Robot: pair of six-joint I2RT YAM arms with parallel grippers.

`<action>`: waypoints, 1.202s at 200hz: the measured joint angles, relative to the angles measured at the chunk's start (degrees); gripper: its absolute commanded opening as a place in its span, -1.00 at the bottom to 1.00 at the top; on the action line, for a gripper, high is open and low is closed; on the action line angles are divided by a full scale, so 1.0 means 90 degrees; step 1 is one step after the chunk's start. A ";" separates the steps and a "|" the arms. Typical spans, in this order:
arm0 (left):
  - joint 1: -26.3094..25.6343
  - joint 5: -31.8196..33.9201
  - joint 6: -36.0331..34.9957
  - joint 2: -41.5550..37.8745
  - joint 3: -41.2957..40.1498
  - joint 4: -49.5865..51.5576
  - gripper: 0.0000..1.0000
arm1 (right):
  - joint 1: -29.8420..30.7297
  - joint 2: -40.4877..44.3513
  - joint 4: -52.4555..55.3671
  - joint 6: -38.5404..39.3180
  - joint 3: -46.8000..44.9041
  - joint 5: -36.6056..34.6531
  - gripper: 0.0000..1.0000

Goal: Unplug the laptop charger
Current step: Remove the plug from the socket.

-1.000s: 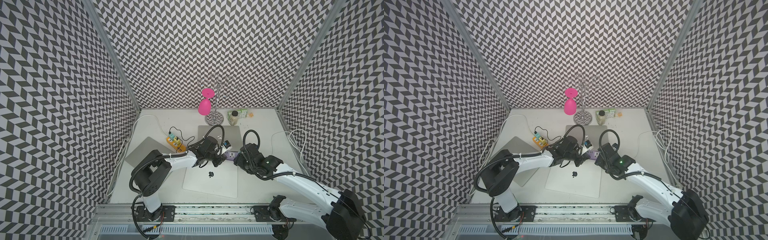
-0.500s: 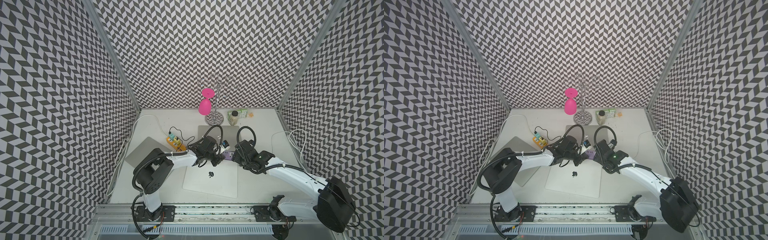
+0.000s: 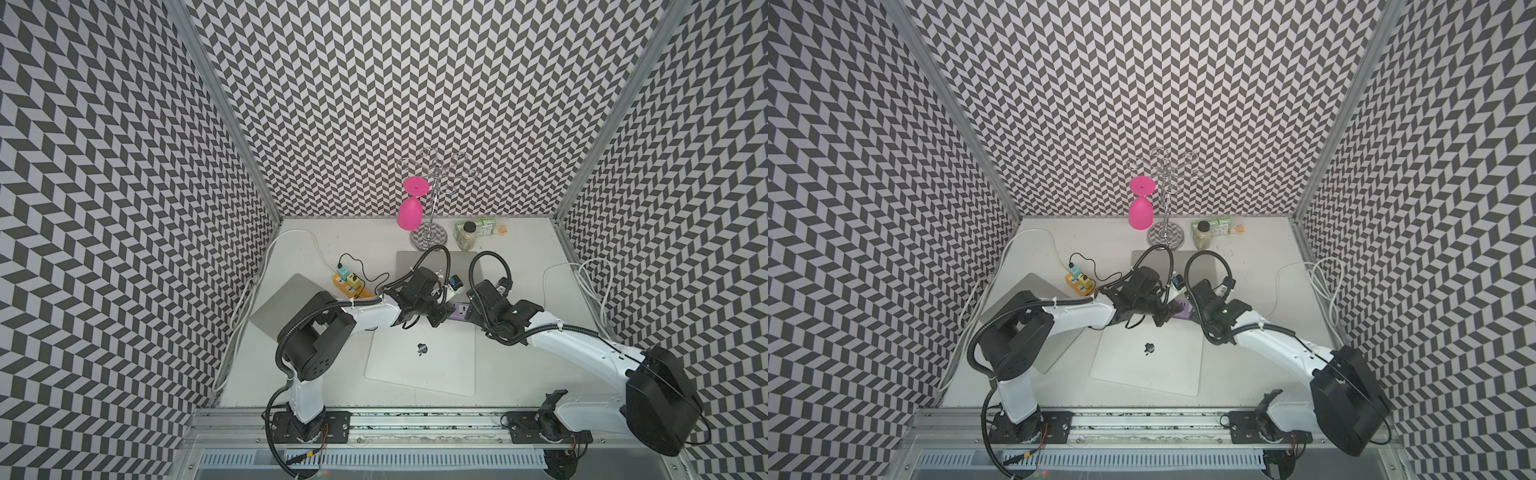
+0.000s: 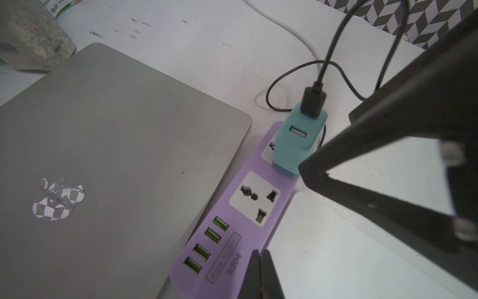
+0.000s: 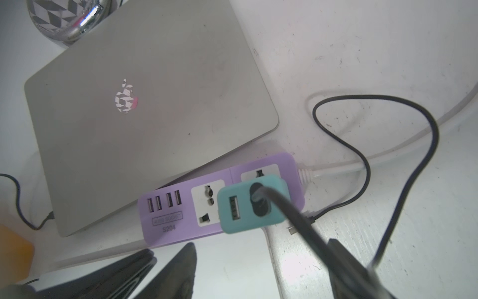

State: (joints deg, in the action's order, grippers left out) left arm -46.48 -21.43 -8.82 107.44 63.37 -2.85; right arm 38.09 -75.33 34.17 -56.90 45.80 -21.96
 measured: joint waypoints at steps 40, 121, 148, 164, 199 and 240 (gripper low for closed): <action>0.0000 0.0163 0.0090 0.0143 0.0058 0.0165 -1.00 | 0.0000 -0.0015 -0.0136 0.0175 0.0000 -0.0240 0.60; 0.0002 0.0253 0.0136 0.0323 0.0097 0.0262 -1.00 | 0.0000 -0.0274 -0.0398 0.0478 0.0000 -0.0398 0.57; 0.0002 0.0248 0.0136 0.0355 0.0138 0.0262 -1.00 | 0.0000 -0.0432 -0.0495 0.0614 0.0000 -0.0461 0.54; 0.0002 0.0250 0.0136 0.0364 0.0153 0.0274 -1.00 | -0.0010 -0.0522 -0.0522 0.0697 0.0000 -0.0474 0.53; 0.0002 0.0243 0.0136 0.0410 0.0221 0.0284 -1.00 | -0.0044 -0.0682 -0.0542 0.0862 0.0002 -0.0474 0.44; 0.0002 0.0238 0.0141 0.0444 0.0260 0.0294 -1.00 | -0.0061 -0.0801 -0.0539 0.1037 0.0012 -0.0466 0.32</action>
State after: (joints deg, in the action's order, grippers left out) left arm -46.46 -19.29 -7.55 111.44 65.71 -0.21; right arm 37.54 -82.54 29.32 -47.57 45.91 -26.15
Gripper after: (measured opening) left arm 0.048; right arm 0.681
